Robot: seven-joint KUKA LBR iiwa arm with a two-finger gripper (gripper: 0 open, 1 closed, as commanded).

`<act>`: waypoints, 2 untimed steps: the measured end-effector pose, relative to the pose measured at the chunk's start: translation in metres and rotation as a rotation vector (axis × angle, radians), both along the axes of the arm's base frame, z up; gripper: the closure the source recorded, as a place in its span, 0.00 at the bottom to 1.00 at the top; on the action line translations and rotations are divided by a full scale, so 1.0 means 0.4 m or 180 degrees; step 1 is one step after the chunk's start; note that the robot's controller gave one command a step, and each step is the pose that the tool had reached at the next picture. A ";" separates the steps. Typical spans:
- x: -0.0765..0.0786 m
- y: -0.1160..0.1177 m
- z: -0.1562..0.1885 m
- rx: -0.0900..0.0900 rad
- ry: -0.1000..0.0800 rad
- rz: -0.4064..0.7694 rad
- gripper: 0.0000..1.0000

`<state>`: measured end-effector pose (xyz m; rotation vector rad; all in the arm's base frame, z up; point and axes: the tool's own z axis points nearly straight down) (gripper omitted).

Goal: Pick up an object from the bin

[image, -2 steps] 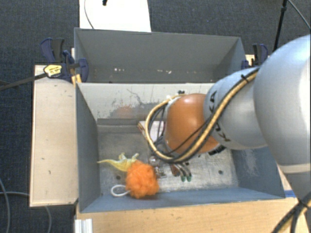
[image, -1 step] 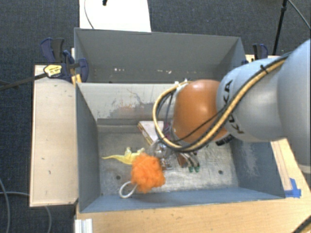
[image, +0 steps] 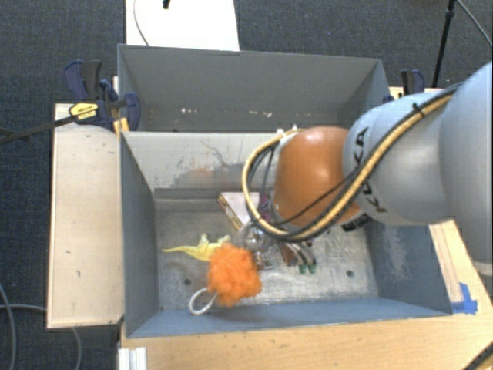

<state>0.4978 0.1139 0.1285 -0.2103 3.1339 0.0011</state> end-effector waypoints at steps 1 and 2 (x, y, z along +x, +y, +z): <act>0.000 0.000 0.000 0.0000 0.0000 -0.0002 1.00; 0.043 0.041 0.270 -0.0001 -0.0003 0.0268 1.00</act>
Offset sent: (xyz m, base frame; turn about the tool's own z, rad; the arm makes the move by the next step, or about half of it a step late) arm 0.0167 0.0167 0.1078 -0.0865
